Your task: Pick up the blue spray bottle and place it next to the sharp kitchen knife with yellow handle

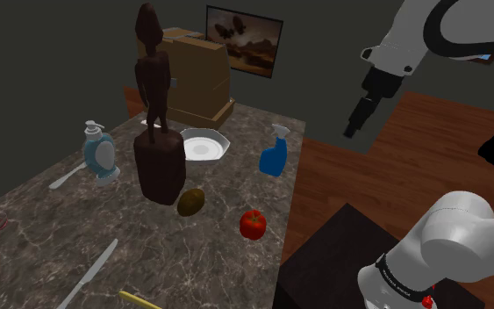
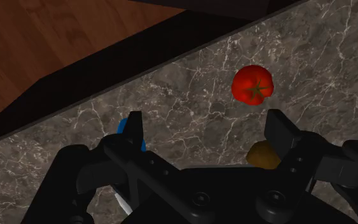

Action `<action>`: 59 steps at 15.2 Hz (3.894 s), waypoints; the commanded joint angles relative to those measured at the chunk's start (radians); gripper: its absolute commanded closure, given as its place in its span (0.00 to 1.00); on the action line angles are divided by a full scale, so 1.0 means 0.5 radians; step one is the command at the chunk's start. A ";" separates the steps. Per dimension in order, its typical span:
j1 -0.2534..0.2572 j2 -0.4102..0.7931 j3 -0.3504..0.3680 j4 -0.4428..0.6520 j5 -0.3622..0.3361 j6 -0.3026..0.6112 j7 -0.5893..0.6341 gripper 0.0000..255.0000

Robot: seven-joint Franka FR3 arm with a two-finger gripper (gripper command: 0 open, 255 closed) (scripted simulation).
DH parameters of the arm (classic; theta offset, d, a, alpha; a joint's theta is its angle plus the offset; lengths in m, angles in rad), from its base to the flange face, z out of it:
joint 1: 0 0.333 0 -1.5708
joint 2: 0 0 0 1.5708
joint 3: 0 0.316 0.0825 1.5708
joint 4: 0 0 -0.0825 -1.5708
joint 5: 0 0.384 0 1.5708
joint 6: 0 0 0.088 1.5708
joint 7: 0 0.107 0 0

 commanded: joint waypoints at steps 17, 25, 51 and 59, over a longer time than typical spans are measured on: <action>0.071 1.209 -0.161 0.466 -0.155 0.684 -0.519 0.00; 0.078 1.614 -0.177 0.680 -0.157 0.865 -0.656 0.00; 0.078 1.617 -0.178 0.668 -0.157 0.880 -0.657 1.00; 0.079 1.562 -0.176 0.824 -0.165 0.670 -0.651 1.00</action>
